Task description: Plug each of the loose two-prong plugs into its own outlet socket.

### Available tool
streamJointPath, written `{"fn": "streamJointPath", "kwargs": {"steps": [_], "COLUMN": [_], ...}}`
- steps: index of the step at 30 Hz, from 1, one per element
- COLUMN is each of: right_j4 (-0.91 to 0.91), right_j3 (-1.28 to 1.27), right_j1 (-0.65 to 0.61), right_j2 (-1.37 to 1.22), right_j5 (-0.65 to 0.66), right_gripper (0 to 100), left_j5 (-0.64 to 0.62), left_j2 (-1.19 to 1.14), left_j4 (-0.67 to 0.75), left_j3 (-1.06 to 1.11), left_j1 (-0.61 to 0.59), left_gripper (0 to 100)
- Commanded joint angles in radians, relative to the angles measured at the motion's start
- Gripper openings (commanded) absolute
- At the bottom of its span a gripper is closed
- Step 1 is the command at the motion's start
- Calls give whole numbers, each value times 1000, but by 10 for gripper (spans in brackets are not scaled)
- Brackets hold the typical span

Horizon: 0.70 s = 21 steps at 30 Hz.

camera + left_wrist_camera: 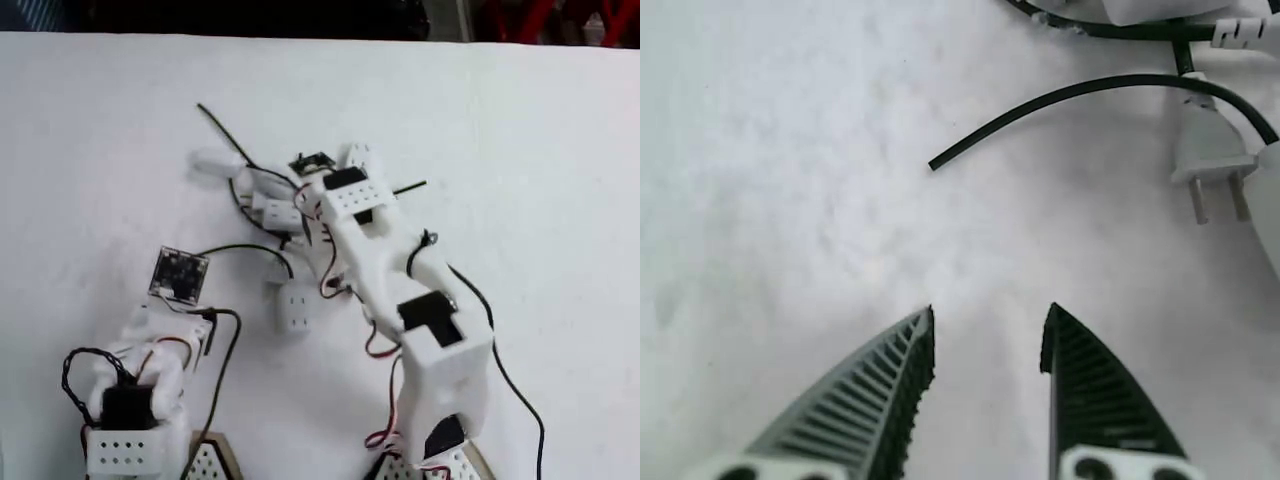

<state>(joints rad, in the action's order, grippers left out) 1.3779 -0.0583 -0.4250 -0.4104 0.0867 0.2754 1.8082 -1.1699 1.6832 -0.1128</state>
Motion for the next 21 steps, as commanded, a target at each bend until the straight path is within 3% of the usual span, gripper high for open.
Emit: {"fn": "streamJointPath", "kwargs": {"steps": [1,8,13,21], "right_j4": [41,99,197,317], "right_j3": [91,176,232,236], "right_j1": [24,24,25,35], "right_j2": [-38,-58,-58,-68], "right_j5": [-11,-9,-6,160], "right_gripper": [122,19,18,18], "left_j5": [8,9,9,9], "left_j2": [10,10,10,10], "left_j4": [21,21,21,21], "left_j3": [-17,-17,-17,-17], "left_j1": [-7,-7,-7,-7], "left_gripper": [188,188,188,188]}}
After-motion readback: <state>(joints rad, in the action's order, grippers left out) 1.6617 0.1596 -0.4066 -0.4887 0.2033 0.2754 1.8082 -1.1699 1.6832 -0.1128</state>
